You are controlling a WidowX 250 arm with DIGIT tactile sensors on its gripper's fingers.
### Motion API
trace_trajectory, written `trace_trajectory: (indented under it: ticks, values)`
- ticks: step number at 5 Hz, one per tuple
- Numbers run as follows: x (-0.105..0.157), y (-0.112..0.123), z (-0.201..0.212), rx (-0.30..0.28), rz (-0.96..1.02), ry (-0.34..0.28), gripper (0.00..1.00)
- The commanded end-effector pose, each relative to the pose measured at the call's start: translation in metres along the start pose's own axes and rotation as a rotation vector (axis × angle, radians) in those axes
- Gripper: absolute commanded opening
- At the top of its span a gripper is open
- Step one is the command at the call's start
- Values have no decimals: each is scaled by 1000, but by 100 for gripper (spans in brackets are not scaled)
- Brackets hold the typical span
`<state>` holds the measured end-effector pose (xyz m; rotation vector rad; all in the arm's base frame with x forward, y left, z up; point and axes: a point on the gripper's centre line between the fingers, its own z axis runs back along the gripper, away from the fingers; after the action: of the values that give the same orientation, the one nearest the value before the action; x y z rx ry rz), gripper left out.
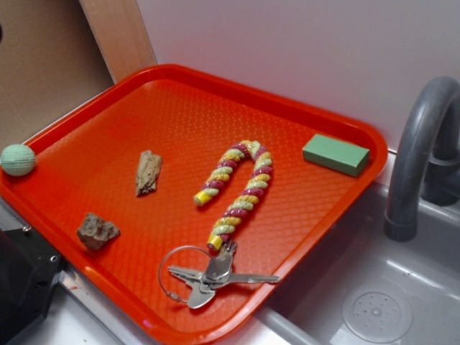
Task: Grab the silver keys.
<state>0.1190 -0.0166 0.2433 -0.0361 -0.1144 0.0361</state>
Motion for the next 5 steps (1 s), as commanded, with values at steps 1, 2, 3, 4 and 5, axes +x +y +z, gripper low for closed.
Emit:
trace_trajectory:
  ticks: [1, 2, 3, 4, 5]
  values:
    - [0, 0, 0, 0, 0, 0, 100]
    - [6, -38, -36, -71, -84, 41, 100]
    - [8, -87, -60, -77, -182, -14, 100]
    - [5, -109, -72, -60, -263, -43, 100]
    - [2, -117, -94, -88, -286, -57, 100]
